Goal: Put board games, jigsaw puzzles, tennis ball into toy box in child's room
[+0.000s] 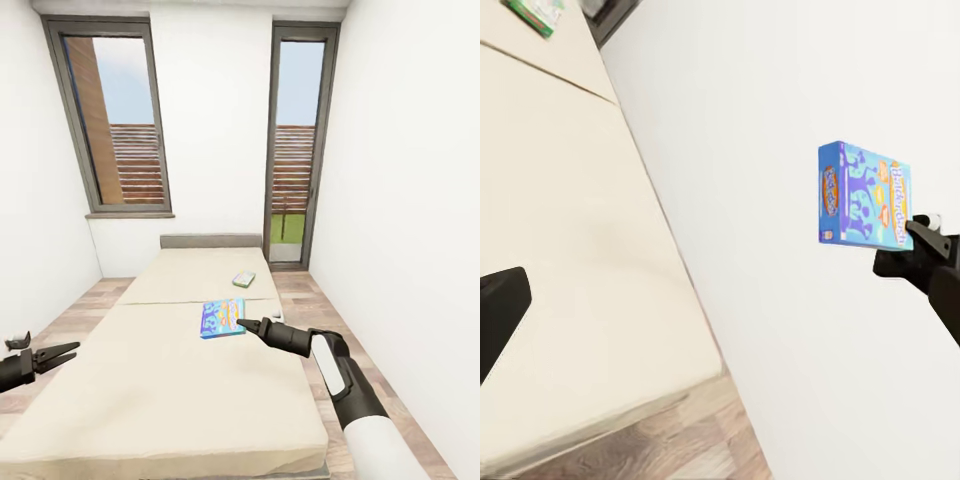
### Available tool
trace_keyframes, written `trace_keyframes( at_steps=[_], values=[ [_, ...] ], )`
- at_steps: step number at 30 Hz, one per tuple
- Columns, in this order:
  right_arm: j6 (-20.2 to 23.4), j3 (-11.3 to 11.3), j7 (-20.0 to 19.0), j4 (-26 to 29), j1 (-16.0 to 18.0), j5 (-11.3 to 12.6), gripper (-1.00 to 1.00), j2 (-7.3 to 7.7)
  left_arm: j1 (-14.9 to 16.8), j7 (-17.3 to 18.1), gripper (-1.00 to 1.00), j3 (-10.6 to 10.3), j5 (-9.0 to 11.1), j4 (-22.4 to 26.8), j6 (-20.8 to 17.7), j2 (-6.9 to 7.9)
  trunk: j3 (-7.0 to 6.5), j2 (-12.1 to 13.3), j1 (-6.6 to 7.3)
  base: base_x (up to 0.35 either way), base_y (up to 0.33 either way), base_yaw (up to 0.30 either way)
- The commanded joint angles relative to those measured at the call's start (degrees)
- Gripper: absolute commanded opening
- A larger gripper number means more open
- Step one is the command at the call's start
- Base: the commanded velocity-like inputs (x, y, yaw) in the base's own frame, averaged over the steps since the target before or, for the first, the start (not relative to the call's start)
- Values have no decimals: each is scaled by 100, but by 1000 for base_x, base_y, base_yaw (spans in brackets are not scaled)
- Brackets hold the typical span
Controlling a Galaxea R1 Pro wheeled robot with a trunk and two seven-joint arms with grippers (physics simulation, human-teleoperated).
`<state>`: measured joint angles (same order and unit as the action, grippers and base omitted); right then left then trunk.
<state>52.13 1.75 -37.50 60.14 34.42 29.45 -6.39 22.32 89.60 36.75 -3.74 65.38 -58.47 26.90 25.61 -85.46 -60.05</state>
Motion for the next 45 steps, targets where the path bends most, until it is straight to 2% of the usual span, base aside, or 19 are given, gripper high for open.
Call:
trace_keyframes(
  at_steps=[1, 25, 34, 45],
  values=[
    [30, 22, -29, 1, 3, -9, -100, -7, 5, 40, 100, 6, -38, 1, -66, -1, -12, 38, 23, 0, 0, 289],
    [16, 10, -13, -28, 3, -19, -100, -37, 6, 40, 100, 8, -38, -7, -77, -5, -434, 1000, 550, -67, 0, 290],
    [16, 10, 409, -29, 3, -2, -100, -78, 6, 40, 100, 12, -37, -7, -77, 0, -576, 1361, 748, 0, 0, 290],
    [16, 10, 480, -20, 3, -1, -100, -91, 6, 40, 100, 14, -30, -7, -78, 6, -747, 1802, 989, 0, 0, 290]
  ],
)
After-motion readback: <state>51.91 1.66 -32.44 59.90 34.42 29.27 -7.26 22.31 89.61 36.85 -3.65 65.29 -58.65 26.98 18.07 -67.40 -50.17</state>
